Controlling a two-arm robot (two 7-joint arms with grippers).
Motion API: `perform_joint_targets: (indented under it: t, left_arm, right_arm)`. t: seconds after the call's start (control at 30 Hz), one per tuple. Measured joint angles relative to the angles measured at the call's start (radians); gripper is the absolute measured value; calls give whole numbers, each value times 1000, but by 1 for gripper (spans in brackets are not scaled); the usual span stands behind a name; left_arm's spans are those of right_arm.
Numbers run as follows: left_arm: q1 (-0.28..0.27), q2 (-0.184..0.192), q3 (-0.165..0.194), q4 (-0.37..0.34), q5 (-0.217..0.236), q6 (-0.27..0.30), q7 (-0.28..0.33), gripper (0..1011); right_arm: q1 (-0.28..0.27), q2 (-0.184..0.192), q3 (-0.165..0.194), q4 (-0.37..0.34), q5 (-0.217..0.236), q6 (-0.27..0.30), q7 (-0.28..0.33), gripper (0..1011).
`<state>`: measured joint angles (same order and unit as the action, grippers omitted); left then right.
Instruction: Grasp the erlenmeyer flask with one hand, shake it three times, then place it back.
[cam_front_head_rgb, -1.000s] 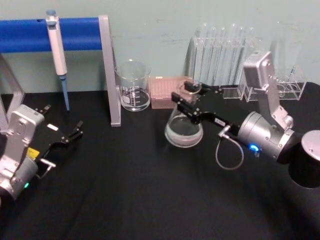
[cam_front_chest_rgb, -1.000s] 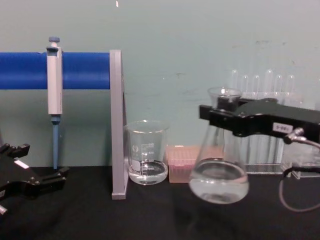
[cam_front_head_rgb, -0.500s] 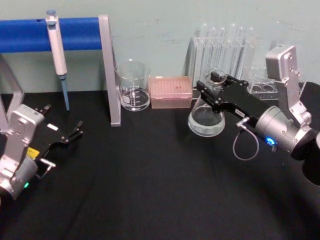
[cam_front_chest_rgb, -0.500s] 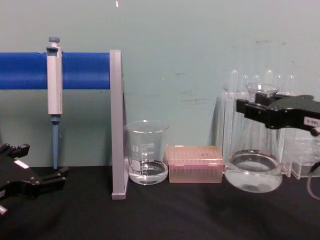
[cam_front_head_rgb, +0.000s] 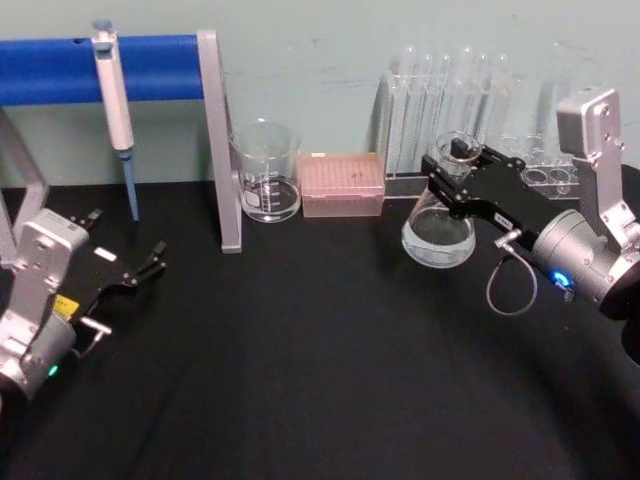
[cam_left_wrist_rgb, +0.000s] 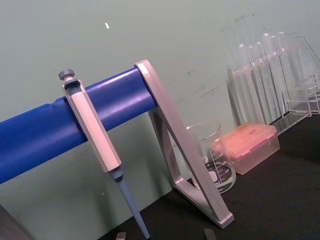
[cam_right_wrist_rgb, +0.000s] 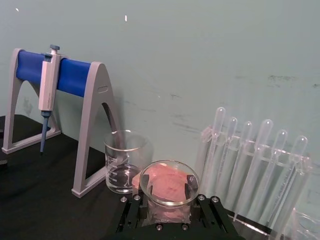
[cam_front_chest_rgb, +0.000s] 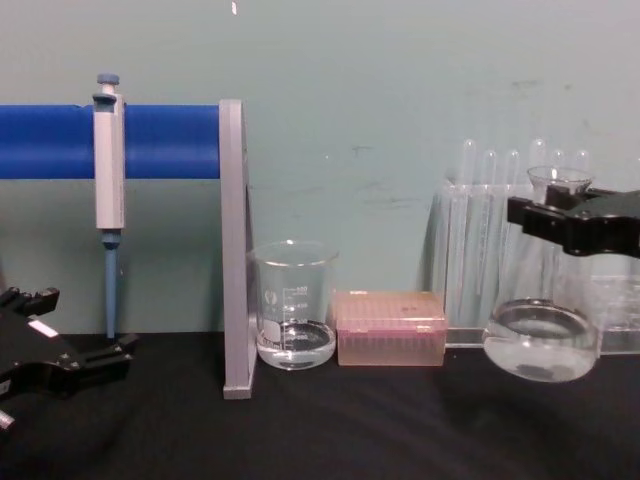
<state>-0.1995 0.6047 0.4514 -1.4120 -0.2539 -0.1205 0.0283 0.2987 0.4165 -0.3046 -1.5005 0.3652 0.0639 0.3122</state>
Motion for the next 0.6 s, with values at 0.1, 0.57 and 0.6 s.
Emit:
perform_joint_targets:
  t: [0.1, 0.57, 0.6]
  left_arm:
    - [0, 0, 0, 0, 0, 0, 0, 1001]
    - [0, 0, 0, 0, 0, 0, 0, 1001]
    - [0, 0, 0, 0, 0, 0, 0, 1001]
  right_arm:
    - [-3, -3, 6, -1, -5, 2, 4, 449]
    - [-7, -24, 7, -8, -19, 6, 42, 449]
    - [-7, -25, 6, -8, -20, 6, 45, 449]
